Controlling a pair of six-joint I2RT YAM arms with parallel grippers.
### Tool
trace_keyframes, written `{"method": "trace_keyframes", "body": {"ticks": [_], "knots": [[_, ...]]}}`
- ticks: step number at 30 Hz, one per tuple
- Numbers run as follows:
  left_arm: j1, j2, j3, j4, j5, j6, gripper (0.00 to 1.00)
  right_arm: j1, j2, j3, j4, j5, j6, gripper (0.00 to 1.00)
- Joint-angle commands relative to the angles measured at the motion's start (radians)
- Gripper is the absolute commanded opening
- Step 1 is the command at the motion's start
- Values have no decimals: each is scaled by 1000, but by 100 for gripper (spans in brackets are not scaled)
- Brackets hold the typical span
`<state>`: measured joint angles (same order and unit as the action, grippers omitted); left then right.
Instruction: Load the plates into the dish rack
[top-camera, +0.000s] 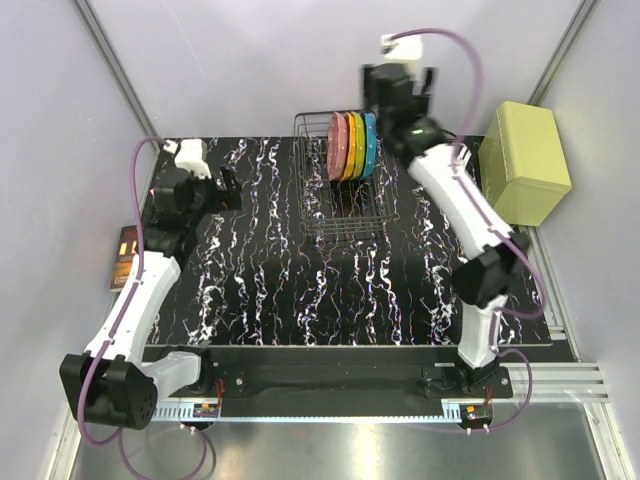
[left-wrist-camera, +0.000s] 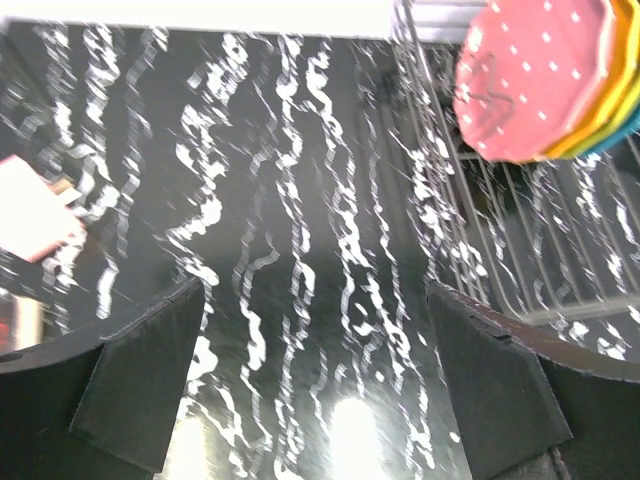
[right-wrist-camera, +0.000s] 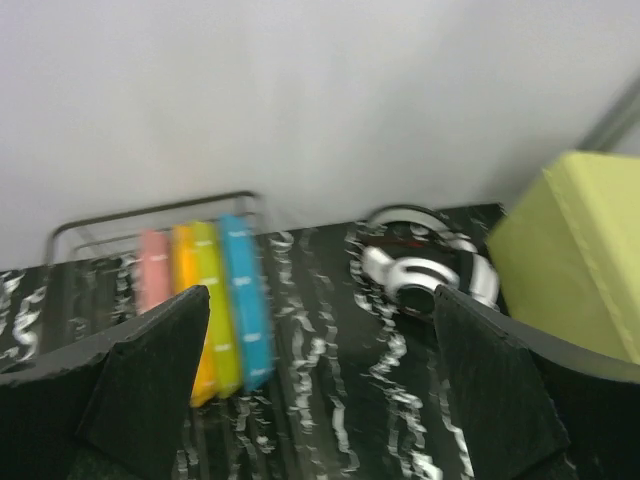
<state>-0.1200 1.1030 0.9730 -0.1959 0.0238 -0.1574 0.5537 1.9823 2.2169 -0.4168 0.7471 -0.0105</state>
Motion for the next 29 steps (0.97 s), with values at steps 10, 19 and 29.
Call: {"method": "trace_keyframes", "body": {"ticks": [10,19,29], "knots": [[5,98,208,-16,-137,197,99,-359,-407,-516,-211,-187,168,100],[5,133,250,-25,-128,209,99,-399,-482,-599,-198,-175,155,99],[5,139,253,-25,-131,199,99,-400,-476,-594,-189,-189,153,100]]}}
